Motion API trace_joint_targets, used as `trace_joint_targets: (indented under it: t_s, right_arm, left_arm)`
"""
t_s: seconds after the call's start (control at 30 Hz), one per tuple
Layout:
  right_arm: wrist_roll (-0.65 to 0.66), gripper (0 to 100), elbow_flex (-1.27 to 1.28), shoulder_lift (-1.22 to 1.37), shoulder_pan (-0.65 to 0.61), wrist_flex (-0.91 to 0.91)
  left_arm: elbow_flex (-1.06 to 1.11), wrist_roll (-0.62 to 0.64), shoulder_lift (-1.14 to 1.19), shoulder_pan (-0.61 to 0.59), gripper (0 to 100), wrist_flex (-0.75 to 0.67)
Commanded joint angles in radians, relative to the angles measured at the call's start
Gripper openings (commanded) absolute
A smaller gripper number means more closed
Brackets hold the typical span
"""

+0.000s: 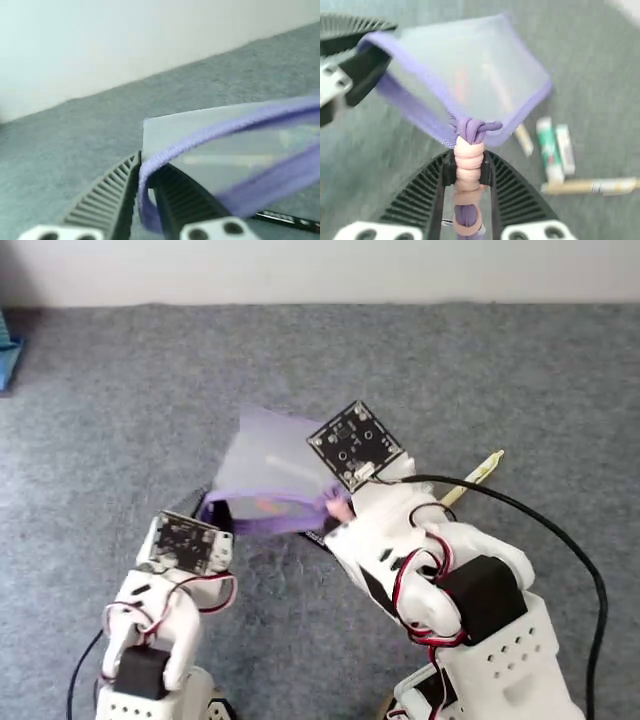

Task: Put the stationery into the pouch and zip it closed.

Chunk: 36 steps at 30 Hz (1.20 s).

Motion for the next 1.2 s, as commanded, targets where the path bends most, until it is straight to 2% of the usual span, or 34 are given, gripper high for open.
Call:
trace_joint_targets:
  t_s: [0.0,0.17,0.33,0.47,0.77,0.83,0.97,1.03,1.1,1.17]
  right_arm:
    - [0.008,0.8,-0.003,-0.005,0.007,-0.125]
    - [0.0,0.8,-0.009,0.033,0.005,-0.205]
    - [-0.002,0.8,-0.008,0.07,-0.025,-0.278]
    - [-0.075,0.8,-0.005,0.077,-0.074,-0.274]
    - [-0.199,1.1,-0.003,0.073,-0.081,-0.15]
    - [-0.222,4.6,-0.014,0.07,-0.079,-0.091]
    - [-0.302,22.5,-0.077,0.028,-0.035,0.022]
    - [-0.321,30.4,-0.106,-0.001,0.015,0.053]
    - [-0.321,32.3,-0.132,-0.019,0.082,0.085]
    - [-0.321,29.9,-0.138,-0.028,0.143,0.117]
  left_arm:
    - [-0.156,-0.025,-0.006,-0.081,1,0.114]
    - [-0.285,-0.017,-0.005,-0.164,1,0.299]
    - [-0.394,-0.015,-0.005,-0.176,1,0.462]
    - [-0.45,0.025,-0.003,-0.178,1,0.549]
    - [-0.522,0.123,-0.002,-0.178,1,0.747]
    - [-0.526,0.143,-0.002,-0.178,1,0.753]
    - [-0.532,0.181,0.028,-0.184,1,0.753]
    - [-0.549,0.204,0.078,-0.235,1,0.752]
    - [-0.581,0.221,0.14,-0.29,1,0.743]
    - [-0.625,0.224,0.203,-0.328,1,0.738]
